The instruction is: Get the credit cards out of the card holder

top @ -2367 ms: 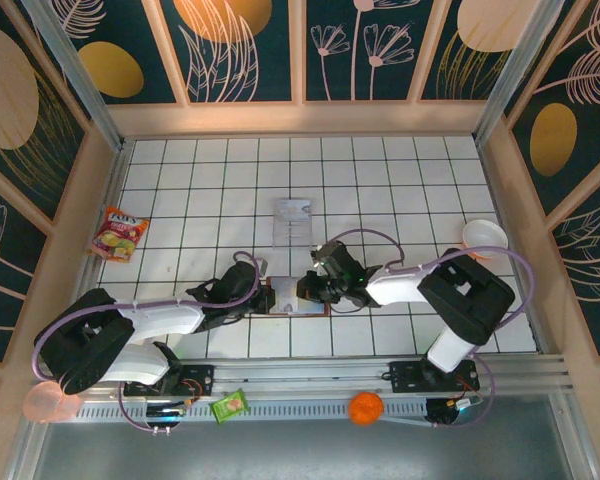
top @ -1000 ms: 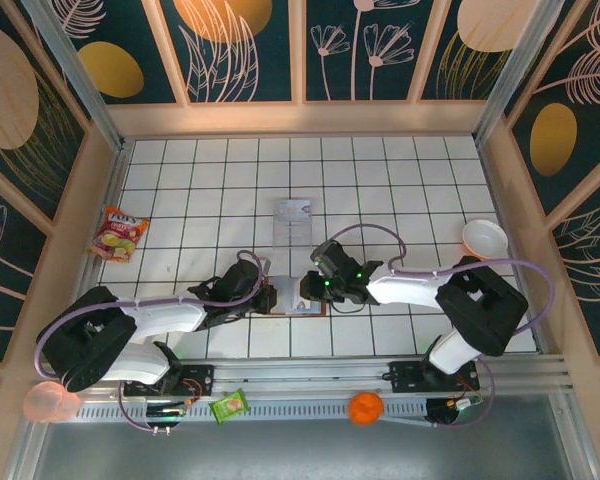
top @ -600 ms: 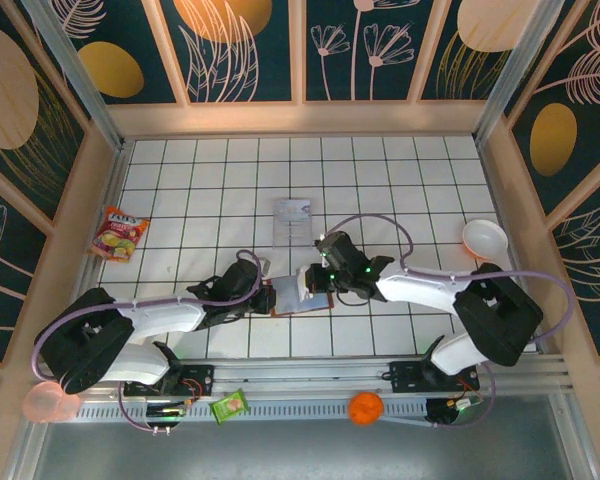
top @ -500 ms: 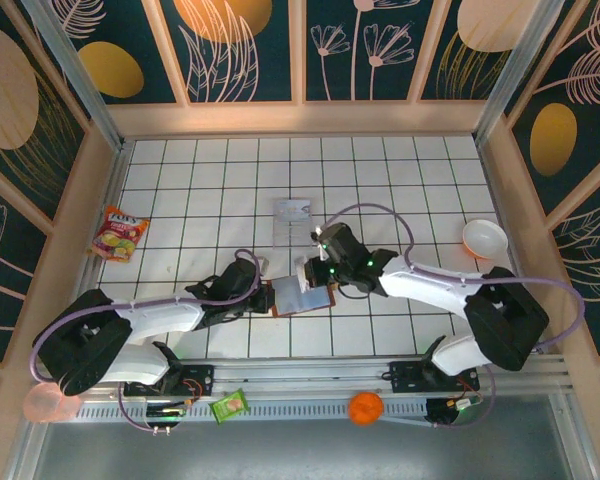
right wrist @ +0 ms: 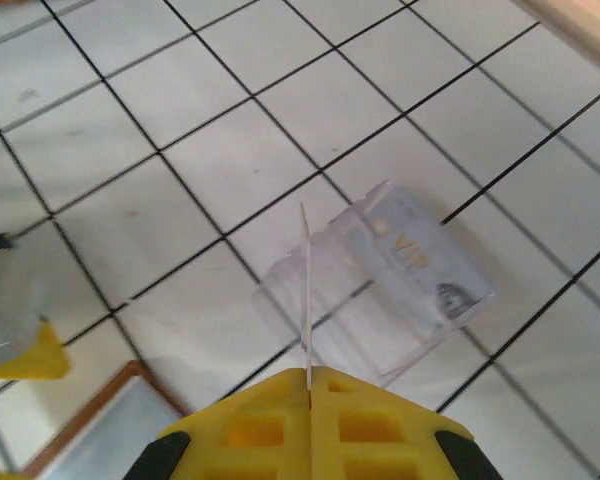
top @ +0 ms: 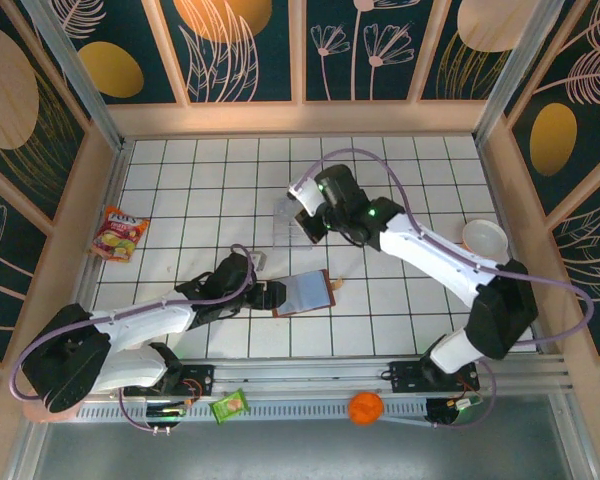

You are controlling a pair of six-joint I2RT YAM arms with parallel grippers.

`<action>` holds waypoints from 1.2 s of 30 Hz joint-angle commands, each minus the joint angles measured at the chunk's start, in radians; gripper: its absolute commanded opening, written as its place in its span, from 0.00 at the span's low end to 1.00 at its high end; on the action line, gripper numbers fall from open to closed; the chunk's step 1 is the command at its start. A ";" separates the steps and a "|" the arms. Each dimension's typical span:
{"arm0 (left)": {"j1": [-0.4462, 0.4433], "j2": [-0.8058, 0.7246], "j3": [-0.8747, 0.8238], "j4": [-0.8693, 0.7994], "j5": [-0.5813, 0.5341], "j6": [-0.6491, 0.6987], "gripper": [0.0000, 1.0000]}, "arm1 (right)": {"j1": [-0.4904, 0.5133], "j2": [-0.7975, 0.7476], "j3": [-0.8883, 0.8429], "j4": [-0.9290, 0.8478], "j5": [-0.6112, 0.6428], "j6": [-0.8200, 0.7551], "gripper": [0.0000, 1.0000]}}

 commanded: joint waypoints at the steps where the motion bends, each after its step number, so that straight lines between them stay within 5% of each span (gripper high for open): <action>1: 0.009 -0.033 0.006 -0.063 -0.004 -0.010 0.96 | -0.026 0.087 0.116 -0.148 -0.050 -0.223 0.00; 19: 0.026 -0.031 0.050 -0.180 -0.022 -0.029 0.99 | -0.143 0.544 0.678 -0.477 -0.085 -0.565 0.00; 36: 0.051 0.038 0.070 -0.179 -0.011 -0.032 0.99 | -0.150 0.691 0.761 -0.486 -0.122 -0.628 0.00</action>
